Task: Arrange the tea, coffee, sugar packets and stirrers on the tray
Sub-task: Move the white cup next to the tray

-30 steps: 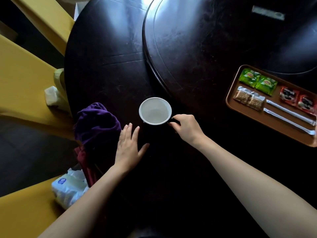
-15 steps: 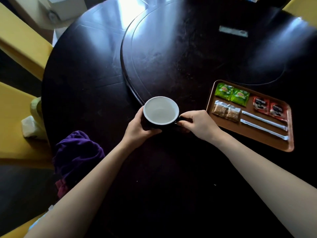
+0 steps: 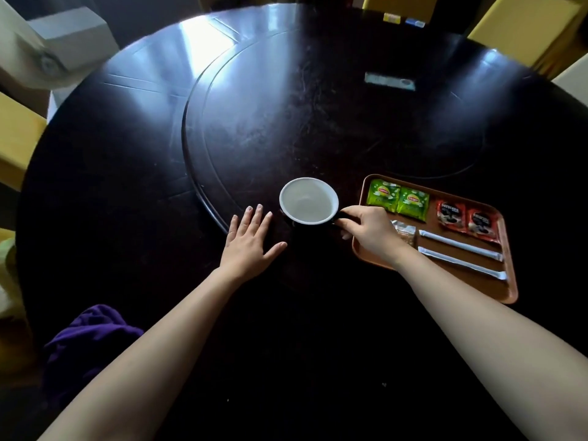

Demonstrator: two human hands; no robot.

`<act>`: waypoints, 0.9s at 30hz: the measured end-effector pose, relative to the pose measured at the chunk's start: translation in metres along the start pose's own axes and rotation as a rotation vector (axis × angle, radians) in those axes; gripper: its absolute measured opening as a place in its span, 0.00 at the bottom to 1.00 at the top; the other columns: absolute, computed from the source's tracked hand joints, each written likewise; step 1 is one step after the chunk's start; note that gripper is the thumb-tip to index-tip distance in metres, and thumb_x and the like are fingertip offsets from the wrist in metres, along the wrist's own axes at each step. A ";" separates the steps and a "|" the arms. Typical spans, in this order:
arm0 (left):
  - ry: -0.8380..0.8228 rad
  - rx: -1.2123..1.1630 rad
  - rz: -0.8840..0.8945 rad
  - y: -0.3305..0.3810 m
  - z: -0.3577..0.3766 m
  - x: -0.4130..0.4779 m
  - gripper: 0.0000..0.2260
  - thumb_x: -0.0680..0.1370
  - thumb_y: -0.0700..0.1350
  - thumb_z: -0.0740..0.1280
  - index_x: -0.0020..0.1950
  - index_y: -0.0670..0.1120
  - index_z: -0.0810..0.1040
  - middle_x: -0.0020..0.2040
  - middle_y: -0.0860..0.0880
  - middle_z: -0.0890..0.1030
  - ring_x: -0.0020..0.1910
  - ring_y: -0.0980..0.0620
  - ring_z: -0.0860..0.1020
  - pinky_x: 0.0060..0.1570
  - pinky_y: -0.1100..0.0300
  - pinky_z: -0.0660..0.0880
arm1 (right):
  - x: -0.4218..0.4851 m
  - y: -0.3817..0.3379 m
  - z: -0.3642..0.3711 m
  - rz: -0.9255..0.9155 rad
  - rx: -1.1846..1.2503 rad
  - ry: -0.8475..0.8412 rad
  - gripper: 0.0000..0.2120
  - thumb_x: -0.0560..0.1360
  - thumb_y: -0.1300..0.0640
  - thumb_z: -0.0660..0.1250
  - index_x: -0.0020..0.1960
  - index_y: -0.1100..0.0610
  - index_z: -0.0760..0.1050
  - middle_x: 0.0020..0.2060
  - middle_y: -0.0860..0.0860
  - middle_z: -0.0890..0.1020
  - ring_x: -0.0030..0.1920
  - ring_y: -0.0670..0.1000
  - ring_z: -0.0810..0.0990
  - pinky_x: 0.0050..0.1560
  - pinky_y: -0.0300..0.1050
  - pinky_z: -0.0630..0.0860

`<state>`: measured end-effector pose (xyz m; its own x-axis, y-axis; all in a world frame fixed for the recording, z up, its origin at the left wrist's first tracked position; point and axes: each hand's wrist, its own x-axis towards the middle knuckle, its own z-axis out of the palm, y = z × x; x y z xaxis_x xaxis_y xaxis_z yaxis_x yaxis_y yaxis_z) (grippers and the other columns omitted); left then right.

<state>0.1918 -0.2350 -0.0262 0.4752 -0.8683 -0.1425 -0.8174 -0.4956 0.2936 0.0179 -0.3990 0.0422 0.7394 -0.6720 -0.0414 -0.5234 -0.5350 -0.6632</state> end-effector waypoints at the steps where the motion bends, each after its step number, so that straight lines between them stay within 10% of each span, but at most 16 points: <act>1: 0.001 0.017 0.000 -0.001 0.001 0.001 0.37 0.77 0.68 0.49 0.80 0.50 0.47 0.81 0.49 0.44 0.79 0.51 0.39 0.77 0.51 0.36 | 0.004 0.002 -0.001 0.009 0.013 -0.005 0.10 0.73 0.60 0.66 0.52 0.60 0.79 0.34 0.57 0.83 0.29 0.45 0.79 0.40 0.38 0.74; 5: 0.014 0.049 -0.002 -0.002 0.007 0.002 0.45 0.67 0.71 0.36 0.80 0.50 0.46 0.81 0.50 0.43 0.79 0.52 0.39 0.76 0.51 0.35 | 0.020 0.010 -0.001 0.026 0.046 -0.009 0.10 0.73 0.61 0.66 0.53 0.61 0.78 0.34 0.56 0.82 0.27 0.37 0.78 0.35 0.28 0.72; 17: -0.003 0.072 -0.009 -0.003 0.007 0.004 0.45 0.66 0.71 0.36 0.80 0.50 0.45 0.81 0.50 0.43 0.79 0.52 0.39 0.76 0.51 0.36 | 0.047 0.018 -0.009 0.037 0.077 -0.076 0.11 0.73 0.64 0.65 0.55 0.60 0.78 0.46 0.58 0.84 0.32 0.45 0.81 0.40 0.37 0.80; 27: -0.054 0.073 -0.029 0.003 -0.003 0.004 0.35 0.79 0.63 0.54 0.80 0.48 0.46 0.81 0.48 0.43 0.79 0.50 0.39 0.77 0.50 0.37 | 0.045 0.007 -0.011 0.147 -0.069 -0.062 0.16 0.72 0.64 0.63 0.60 0.58 0.73 0.52 0.58 0.81 0.41 0.55 0.83 0.51 0.47 0.78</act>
<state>0.1919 -0.2397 -0.0235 0.4827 -0.8524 -0.2010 -0.8259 -0.5194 0.2194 0.0425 -0.4384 0.0441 0.6766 -0.7135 -0.1817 -0.6540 -0.4691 -0.5934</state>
